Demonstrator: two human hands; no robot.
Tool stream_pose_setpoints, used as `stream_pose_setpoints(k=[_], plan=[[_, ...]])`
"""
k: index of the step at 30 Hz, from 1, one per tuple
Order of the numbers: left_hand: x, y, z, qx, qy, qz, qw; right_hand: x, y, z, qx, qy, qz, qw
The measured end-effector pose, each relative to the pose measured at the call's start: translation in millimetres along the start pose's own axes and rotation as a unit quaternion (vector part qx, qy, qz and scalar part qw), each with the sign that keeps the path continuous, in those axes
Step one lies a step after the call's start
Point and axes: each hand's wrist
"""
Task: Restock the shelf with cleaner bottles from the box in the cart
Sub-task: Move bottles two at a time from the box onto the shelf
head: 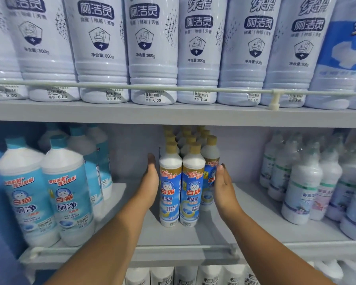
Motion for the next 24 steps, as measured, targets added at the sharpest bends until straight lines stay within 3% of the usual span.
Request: stream_pose_setpoints(k=[3, 6, 12, 17, 24], plan=[[7, 7, 7, 0.012, -0.101, -0.090, 0.991, 2, 17, 10, 0.023, 0.046, -0.035, 0.998], [6, 12, 4, 0.013, -0.120, -0.138, 0.983, 7, 6, -4, 0.019, 0.068, -0.070, 0.995], [3, 15, 5, -0.003, -0.087, -0.107, 0.990, 8, 5, -1, 0.027, 0.059, -0.098, 0.993], [1, 4, -7, -0.014, -0.106, -0.011, 0.994, 1, 1, 13, 0.036, 0.042, -0.082, 0.995], [9, -3, -10, -0.021, -0.097, -0.045, 0.994, -12, 21, -6, 0.114, 0.088, -0.088, 0.986]])
Point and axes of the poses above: each hand's wrist, its own y-axis towards the middle knuckle, its own x-axis out of the palm, z = x × y, and after that the axes turned 12 degrees about -z, right-handed
